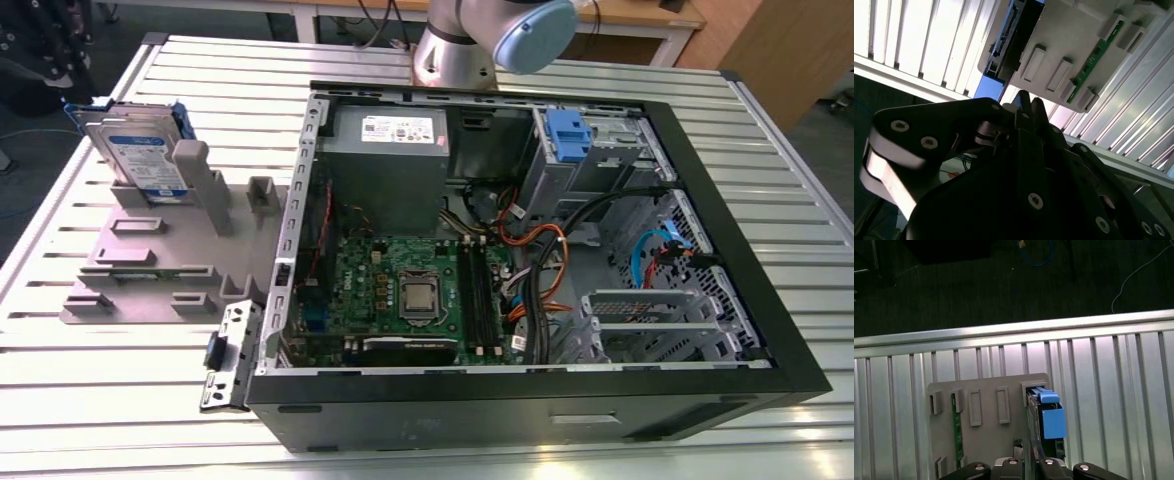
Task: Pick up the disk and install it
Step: 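Pick up the disk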
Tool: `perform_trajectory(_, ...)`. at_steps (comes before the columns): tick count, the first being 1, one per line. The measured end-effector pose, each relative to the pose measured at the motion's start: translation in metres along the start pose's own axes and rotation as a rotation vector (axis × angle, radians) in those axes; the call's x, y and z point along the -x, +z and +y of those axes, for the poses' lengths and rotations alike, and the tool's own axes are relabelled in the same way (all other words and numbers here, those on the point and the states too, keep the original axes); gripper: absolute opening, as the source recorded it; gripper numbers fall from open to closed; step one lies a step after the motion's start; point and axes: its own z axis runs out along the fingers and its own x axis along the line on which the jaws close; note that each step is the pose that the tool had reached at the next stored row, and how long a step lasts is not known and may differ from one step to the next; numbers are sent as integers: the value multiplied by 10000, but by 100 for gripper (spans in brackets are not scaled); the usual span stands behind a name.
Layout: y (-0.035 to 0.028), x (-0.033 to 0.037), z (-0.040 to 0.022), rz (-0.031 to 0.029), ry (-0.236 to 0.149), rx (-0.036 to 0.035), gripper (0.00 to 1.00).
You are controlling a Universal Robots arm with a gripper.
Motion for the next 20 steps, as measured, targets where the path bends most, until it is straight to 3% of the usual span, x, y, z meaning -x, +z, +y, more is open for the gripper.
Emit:
perform_trajectory(1,10,4,6,-5,-4,0,17)
perform_trajectory(2,21,8,13,-13,-7,1,29)
perform_trajectory(8,94,46,64,-55,-55,-1,47)
perform_trajectory(12,166,80,85,-74,-146,-48,65)
perform_trajectory(18,259,105,107,-160,-415,-108,65)
perform_trajectory(20,285,107,113,-226,-537,-105,65)
